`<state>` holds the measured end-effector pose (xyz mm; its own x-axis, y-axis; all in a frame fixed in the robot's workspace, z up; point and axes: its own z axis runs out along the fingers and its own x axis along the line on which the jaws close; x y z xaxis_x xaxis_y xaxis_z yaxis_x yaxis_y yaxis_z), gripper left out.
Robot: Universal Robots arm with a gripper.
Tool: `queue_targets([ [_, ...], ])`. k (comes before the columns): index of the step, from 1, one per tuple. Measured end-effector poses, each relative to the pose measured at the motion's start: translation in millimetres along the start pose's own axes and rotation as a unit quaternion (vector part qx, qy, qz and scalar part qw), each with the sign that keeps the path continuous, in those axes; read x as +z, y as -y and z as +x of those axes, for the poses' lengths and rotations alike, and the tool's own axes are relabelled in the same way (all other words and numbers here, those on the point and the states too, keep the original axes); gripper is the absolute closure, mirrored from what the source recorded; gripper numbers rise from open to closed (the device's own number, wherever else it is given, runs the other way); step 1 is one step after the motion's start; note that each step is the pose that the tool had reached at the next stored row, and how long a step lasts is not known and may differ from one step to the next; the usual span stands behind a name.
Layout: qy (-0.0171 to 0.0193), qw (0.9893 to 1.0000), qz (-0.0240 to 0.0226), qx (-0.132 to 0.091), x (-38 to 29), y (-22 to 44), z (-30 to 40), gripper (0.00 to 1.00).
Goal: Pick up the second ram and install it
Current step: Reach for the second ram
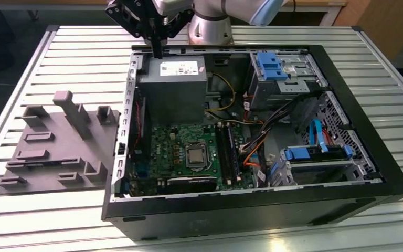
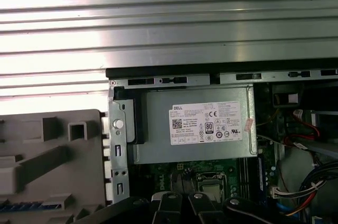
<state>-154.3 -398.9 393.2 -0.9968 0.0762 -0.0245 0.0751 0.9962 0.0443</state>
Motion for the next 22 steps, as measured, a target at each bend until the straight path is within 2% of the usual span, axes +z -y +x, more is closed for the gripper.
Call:
queue_targets([
  [22,0.0000,1.0000,0.0000,0.000,-0.2,0.6,8.2,0.89],
])
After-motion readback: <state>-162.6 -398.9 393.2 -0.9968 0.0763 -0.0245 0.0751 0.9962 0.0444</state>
